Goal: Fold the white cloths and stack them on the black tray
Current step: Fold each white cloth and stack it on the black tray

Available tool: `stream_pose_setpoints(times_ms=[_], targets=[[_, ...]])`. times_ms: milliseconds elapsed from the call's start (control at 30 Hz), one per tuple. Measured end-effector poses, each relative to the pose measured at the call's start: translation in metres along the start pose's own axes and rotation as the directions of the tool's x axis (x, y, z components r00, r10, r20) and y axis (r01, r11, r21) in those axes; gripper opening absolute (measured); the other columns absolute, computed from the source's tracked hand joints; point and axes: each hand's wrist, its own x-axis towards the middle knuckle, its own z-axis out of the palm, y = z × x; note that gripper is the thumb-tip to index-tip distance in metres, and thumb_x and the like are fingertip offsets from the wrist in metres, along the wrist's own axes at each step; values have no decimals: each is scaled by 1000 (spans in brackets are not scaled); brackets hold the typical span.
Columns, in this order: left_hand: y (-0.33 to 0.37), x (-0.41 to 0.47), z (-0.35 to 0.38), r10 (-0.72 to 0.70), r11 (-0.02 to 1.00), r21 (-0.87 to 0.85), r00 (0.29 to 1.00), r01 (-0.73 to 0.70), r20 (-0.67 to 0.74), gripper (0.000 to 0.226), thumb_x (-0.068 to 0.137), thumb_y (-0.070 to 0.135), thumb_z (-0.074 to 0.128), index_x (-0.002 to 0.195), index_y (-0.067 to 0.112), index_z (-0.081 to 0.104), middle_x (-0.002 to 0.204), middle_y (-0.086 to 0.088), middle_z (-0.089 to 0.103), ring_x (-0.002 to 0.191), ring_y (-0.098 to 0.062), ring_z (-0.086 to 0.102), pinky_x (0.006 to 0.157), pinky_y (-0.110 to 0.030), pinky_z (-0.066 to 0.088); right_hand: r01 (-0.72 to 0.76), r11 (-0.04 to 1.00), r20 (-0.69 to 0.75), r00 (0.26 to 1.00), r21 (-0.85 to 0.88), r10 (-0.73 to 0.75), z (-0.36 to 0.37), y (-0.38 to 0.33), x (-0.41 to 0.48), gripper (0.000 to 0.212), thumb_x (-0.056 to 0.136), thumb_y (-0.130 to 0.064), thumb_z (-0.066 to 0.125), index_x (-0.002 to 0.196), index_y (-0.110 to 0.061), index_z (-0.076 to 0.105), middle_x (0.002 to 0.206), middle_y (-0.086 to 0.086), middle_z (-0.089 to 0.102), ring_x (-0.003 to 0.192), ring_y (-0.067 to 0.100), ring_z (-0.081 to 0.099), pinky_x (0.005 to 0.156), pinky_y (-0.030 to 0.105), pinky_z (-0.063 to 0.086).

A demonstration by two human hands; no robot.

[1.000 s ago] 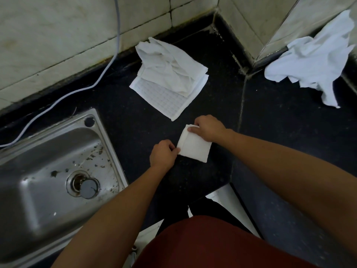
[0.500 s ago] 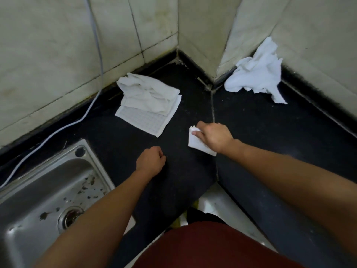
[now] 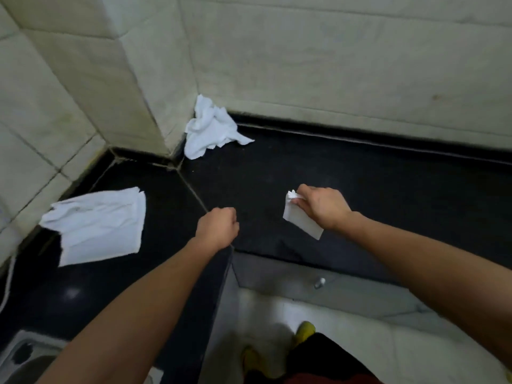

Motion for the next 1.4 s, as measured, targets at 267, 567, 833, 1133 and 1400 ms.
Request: stream_pose_setpoints(times_ms=[267, 567, 833, 1133, 1400], targets=[[203, 25, 19, 411, 895, 160, 909, -416, 65, 15, 90, 29, 53, 96, 19, 62, 101, -8, 66, 93, -30, 61, 72, -34, 46, -370, 929, -142, 920, -12, 365, -29, 146, -164, 32, 101, -43, 36, 113, -17, 51, 112, 4, 61, 92, 32, 63, 69, 39, 46], [501, -16, 117, 691, 696, 113, 704, -709, 165, 12, 89, 27, 53, 92, 19, 62, 96, -3, 67, 90, -28, 61, 69, -32, 43, -675, 734, -197, 731, -74, 653, -55, 317, -404, 27, 97, -38, 43, 107, -20, 61, 107, -1, 63, 102, 23, 59, 72, 35, 47], [708, -73, 188, 853, 423, 113, 437, -899, 285, 11, 90, 31, 53, 91, 23, 59, 96, -4, 67, 88, -28, 62, 69, -33, 45, -890, 448, -214, 456, -85, 864, -72, 414, -584, 26, 96, -34, 43, 110, -20, 60, 106, 2, 65, 103, 27, 59, 69, 35, 44], [916, -84, 226, 969, 124, 53, 132, -991, 207, 11, 92, 32, 54, 91, 22, 58, 90, 0, 67, 84, -25, 61, 62, -32, 40, -979, 199, -184, 203, -39, 962, -91, 517, -701, 29, 98, -38, 44, 111, -19, 61, 109, 14, 67, 103, 36, 61, 71, 37, 45], [1097, -56, 196, 996, 92, 17, 92, -996, -6, 16, 87, 33, 56, 91, 19, 62, 91, -6, 69, 92, -31, 62, 71, -38, 48, -980, 182, -361, 143, 77, 921, -180, 647, -739, 22, 96, -33, 48, 98, -14, 60, 101, 16, 66, 95, 39, 61, 73, 41, 49]])
